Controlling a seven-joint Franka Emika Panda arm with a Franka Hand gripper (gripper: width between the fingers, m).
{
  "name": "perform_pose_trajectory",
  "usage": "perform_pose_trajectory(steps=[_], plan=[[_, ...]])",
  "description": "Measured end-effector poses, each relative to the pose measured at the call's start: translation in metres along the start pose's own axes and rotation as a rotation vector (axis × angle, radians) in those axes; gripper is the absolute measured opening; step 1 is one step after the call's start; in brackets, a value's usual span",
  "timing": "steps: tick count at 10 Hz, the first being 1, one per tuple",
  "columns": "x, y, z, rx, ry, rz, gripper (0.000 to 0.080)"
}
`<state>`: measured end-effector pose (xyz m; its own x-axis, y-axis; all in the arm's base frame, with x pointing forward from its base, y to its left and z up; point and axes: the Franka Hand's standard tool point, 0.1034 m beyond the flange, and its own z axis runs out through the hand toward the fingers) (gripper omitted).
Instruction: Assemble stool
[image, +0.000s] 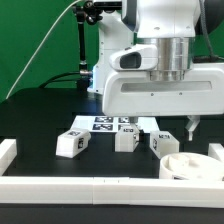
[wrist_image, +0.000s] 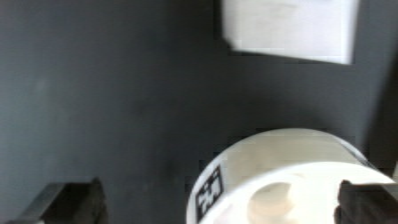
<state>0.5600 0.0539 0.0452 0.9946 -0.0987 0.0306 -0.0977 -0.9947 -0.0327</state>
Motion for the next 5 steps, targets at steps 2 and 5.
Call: perform_pose_trajectory(steps=[2, 5], plan=[[-0.0044, -0.0018, 0.0027, 0.002, -0.015, -0.008, 0.0649], [-0.0123, 0.0010, 0.0028, -0.018, -0.171, -0.022, 0.0649]])
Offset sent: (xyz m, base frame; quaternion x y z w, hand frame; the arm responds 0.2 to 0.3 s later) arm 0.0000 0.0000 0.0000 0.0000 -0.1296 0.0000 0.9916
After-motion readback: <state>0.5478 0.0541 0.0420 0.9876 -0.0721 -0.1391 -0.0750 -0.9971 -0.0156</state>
